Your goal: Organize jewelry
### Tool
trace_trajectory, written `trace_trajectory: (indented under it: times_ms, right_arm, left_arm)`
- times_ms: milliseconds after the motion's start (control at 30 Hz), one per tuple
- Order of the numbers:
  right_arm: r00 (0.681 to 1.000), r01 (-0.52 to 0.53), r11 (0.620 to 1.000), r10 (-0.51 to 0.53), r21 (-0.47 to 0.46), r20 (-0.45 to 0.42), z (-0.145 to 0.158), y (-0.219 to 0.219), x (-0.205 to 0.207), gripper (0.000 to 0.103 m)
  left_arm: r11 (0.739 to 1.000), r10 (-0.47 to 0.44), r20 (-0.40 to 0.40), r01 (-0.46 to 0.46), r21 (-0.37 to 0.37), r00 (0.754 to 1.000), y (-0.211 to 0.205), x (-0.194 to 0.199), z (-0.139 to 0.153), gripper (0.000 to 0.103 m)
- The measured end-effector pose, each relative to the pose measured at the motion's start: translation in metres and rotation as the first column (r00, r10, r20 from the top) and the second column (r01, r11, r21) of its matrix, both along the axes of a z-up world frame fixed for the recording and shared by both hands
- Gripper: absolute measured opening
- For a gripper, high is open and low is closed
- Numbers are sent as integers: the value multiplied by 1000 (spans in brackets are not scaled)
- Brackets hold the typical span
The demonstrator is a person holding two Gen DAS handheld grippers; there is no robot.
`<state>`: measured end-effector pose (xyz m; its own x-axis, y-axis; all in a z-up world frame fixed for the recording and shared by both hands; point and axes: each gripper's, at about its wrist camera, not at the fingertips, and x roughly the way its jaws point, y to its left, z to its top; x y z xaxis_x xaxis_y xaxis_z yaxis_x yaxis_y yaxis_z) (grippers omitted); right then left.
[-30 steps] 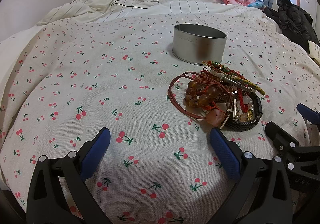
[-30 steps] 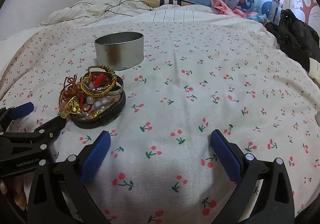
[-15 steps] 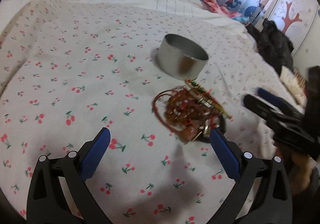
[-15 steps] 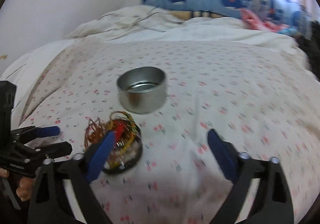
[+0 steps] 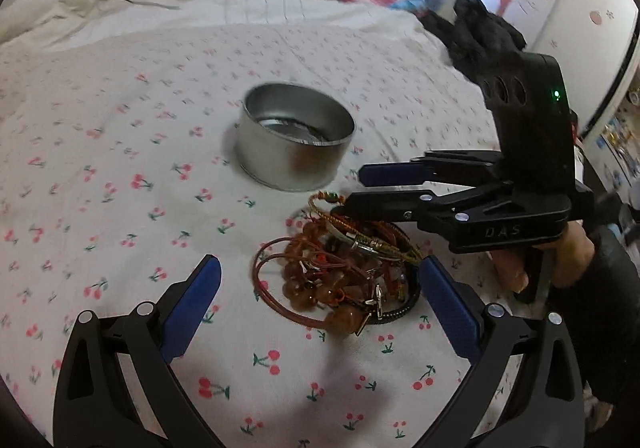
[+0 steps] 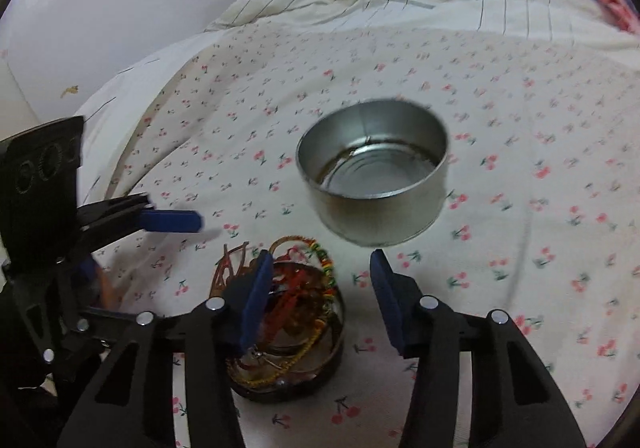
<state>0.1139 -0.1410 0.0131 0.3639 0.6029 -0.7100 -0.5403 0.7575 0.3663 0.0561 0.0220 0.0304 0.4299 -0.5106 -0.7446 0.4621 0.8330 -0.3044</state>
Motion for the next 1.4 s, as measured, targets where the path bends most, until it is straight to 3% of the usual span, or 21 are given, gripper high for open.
trace_trajectory:
  times_ms: [133,200,267,300,367,400,467,533,667,1033,1400]
  right_arm:
    - [1000,-12,1000,13,25,-28,-4,1,4,50]
    - [999,-11,999,13,48,-44,-5,1,7,48]
    - [998,-16,998,19,61,-61,-7,3,10,39]
    - [997,-18,998,22,63,-69,-9,3,11,35]
    - [997,-13,998,17,60,-70,-9,3,9,25]
    - [998,-7,998,11,58,-69,-9,2,9,15]
    - [997,4,997,1,75,-73,-7,-3,9,8]
    - [998,20,997,-15,80,-61,-3,-8,7,7]
    - [999,38,994,-35,104,-29,6,-15,2,7]
    - [991,132,973,-137,189,12,30,-50,0,7]
    - [985,147,962,-164,229,54,46,-55,0,7]
  left_arm:
    - [999,-18,-49,16,-35,999,0,11,-6,95]
    - [1000,-3,-64,2,-25,998,1,16,-10,88]
    - [999,1,-113,-6,-46,994,4,23,-17,62]
    - [998,1,-139,-11,-70,990,7,24,-20,56]
    - [996,-7,-160,-7,-87,987,9,26,-22,36]
    - [996,-17,-160,2,-93,987,9,25,-22,33]
    - [996,-18,-154,4,-93,988,11,22,-19,23]
    - [993,-27,-157,8,-121,987,15,21,-16,13]
    - [991,-21,-120,5,-130,993,23,15,-6,4]
    - [983,-11,-7,10,-182,1000,38,8,23,3]
    - [993,-23,81,33,-117,996,23,2,58,3]
